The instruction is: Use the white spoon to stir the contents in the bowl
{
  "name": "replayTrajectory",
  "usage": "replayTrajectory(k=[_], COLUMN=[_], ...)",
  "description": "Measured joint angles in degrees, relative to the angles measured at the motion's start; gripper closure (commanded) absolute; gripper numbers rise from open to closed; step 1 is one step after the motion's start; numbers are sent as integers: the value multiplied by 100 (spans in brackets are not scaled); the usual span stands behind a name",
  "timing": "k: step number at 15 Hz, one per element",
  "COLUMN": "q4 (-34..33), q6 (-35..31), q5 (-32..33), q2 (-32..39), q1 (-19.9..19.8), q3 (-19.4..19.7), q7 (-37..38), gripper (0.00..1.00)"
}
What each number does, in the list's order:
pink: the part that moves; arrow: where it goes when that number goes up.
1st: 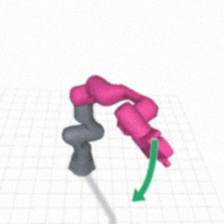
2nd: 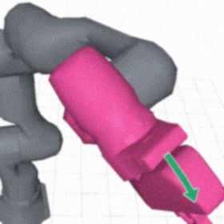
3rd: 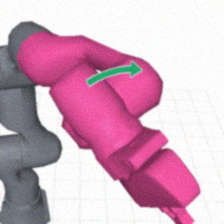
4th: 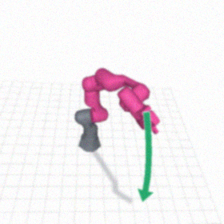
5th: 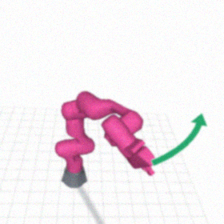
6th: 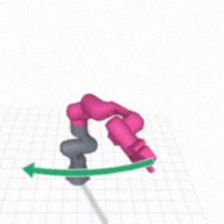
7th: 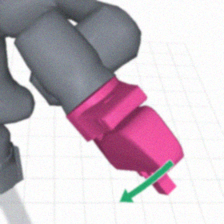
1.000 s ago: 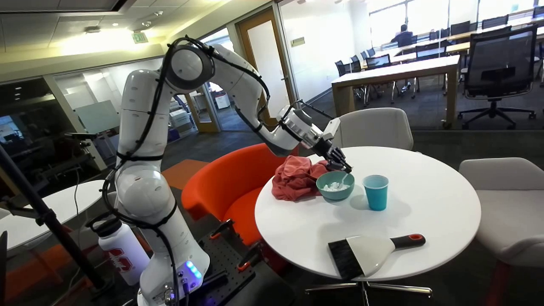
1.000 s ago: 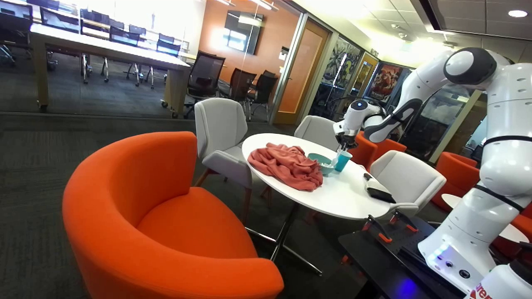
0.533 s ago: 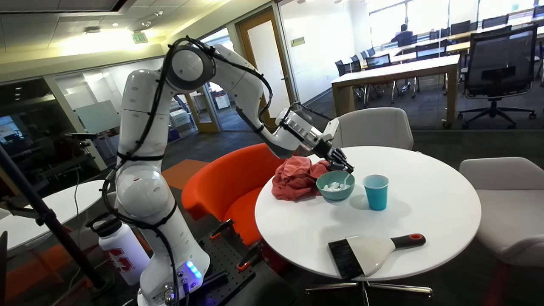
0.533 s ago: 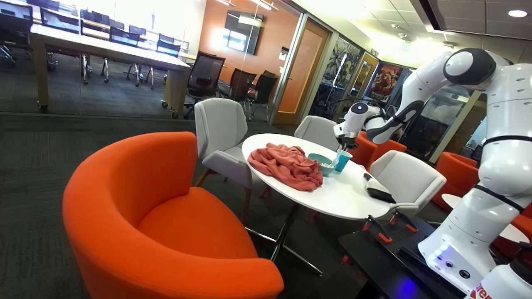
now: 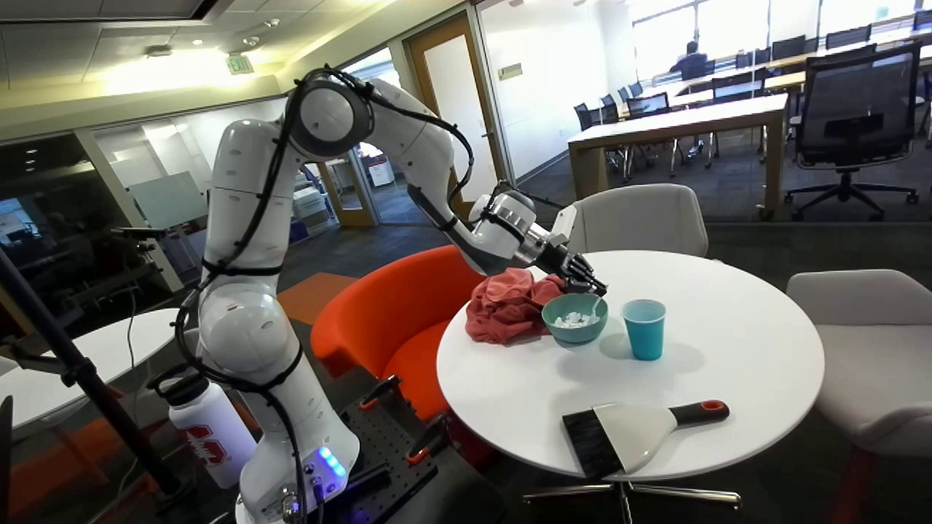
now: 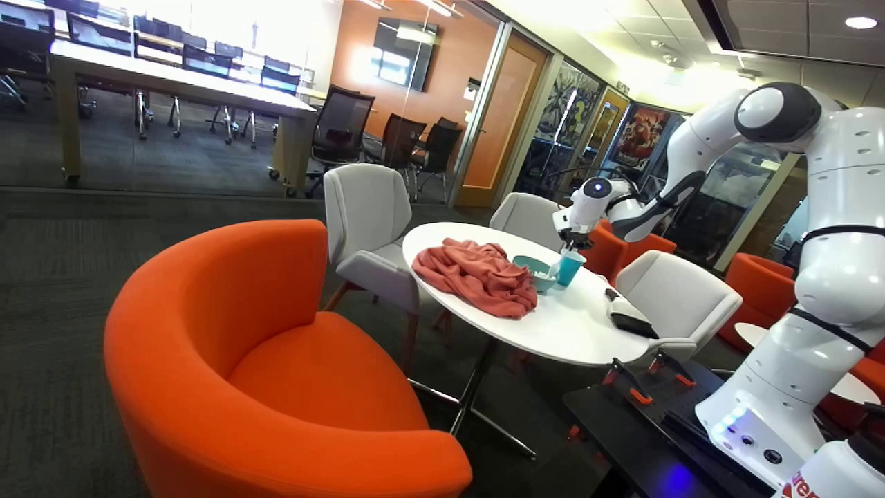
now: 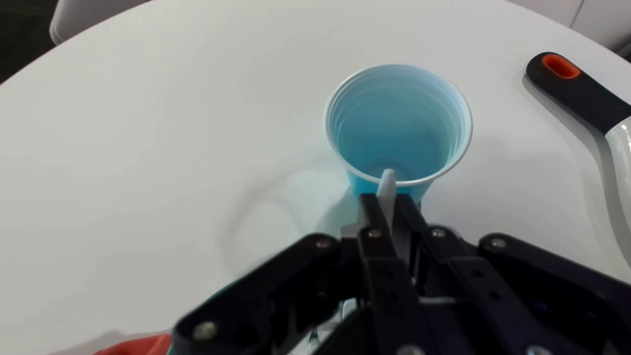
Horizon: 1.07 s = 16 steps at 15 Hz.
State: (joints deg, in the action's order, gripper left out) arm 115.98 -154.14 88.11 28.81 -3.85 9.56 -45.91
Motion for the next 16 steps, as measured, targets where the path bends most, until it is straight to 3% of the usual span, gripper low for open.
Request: replayTrajectory(k=[16], q4=[-421], q6=[-85], q5=[1507], q2=[452], q1=[-169], q3=[-330], q7=[1938], gripper=[97])
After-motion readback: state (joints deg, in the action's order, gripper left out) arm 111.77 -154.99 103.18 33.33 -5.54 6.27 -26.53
